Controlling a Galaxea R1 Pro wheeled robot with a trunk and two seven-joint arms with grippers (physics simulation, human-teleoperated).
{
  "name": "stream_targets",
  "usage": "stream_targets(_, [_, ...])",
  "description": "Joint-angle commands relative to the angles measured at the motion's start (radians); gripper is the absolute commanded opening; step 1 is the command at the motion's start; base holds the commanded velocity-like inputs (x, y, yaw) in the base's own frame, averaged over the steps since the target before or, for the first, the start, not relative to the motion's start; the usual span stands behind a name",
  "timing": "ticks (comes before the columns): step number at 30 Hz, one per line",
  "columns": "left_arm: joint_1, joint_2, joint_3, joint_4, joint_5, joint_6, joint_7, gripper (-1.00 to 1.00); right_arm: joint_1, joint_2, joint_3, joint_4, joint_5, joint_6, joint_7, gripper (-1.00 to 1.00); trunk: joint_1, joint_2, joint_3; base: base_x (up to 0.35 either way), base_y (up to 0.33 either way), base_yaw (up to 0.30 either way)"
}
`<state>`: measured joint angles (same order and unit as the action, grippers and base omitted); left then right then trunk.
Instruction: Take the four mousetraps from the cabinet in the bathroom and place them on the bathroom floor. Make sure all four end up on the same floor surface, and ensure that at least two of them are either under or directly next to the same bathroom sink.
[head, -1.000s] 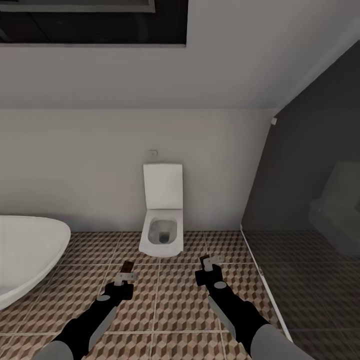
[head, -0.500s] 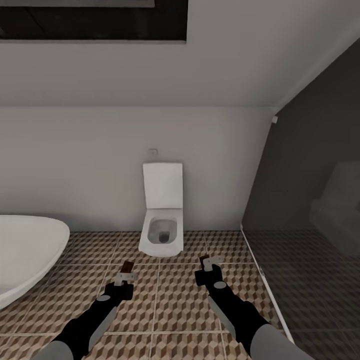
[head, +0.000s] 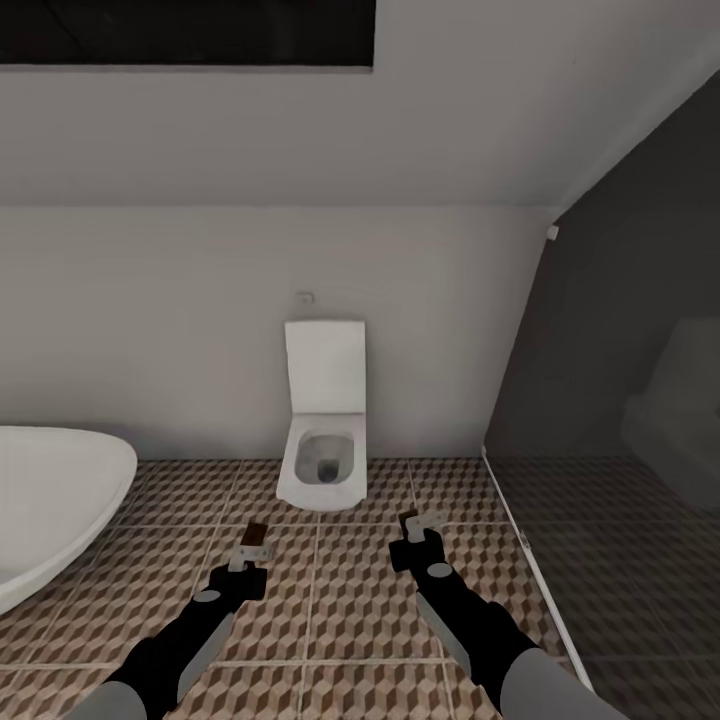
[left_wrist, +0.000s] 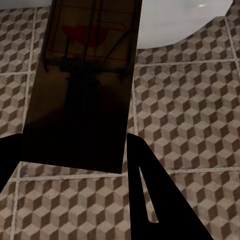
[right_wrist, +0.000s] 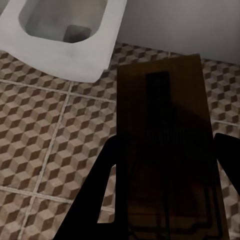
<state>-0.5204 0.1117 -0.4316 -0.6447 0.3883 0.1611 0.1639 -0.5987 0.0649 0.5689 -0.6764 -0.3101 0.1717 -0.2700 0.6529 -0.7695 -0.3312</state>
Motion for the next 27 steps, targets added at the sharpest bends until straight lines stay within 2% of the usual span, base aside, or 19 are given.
stream_targets(1, [-0.001,0.002,-0.009,-0.003,0.006,0.005,0.013,-1.00,-0.001,-0.001,0.006,-0.002,-0.007,0.004,-0.008,-1.00,0.004,-0.008,-0.006,0.000,0.000,0.000])
stream_targets(27, [-0.001,0.002,-0.009,-0.003,0.006,0.005,0.013,-1.00,-0.001,0.000,0.005,-0.002,-0.007,0.005,-0.008,-1.00,0.104,-0.190,-0.128,0.000,0.000,0.000])
